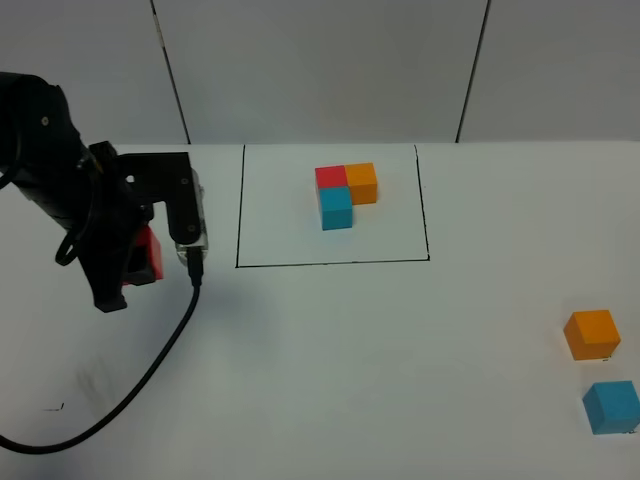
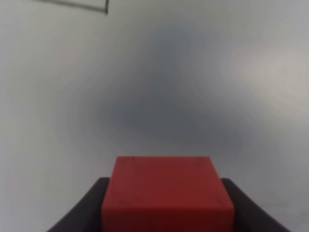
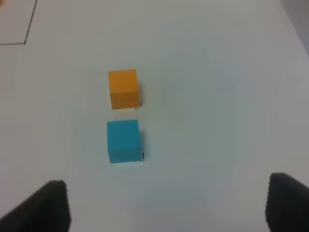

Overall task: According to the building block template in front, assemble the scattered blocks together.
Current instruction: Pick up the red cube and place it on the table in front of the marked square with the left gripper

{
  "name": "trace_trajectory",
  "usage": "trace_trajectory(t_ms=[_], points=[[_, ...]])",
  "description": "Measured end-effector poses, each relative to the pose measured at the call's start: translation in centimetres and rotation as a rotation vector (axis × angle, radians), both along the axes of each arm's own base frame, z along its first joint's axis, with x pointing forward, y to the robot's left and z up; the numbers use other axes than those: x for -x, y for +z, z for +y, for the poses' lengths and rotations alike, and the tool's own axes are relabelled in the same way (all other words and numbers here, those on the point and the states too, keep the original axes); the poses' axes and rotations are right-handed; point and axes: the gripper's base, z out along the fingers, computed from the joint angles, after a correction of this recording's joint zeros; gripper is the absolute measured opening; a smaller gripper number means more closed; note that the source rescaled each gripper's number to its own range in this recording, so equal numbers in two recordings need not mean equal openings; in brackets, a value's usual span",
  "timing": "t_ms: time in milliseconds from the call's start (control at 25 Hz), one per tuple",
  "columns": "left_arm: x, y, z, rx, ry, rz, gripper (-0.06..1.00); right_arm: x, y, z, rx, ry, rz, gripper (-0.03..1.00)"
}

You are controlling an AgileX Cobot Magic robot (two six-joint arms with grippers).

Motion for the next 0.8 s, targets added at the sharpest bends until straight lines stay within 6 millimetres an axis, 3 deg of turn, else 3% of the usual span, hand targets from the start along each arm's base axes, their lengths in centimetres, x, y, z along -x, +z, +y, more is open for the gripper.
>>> trace_trajectory(t_ms=[240,520,800], points=[[0.0,0.0,-4.4,0.060,-0.112,0.067,0.00,0.0,0.0,0.0,0.000,0.000,0.000,0.67],[-0.7,0.4,-8.1,0.063,-0.153,0.138,0.00,0.0,0.0,0.0,0.000,0.000,0.000,0.67],[1.1,0.5,-12.1,0.075,-0.187,0.130,0.00,0.0,0.0,0.0,0.000,0.000,0.000,0.67]])
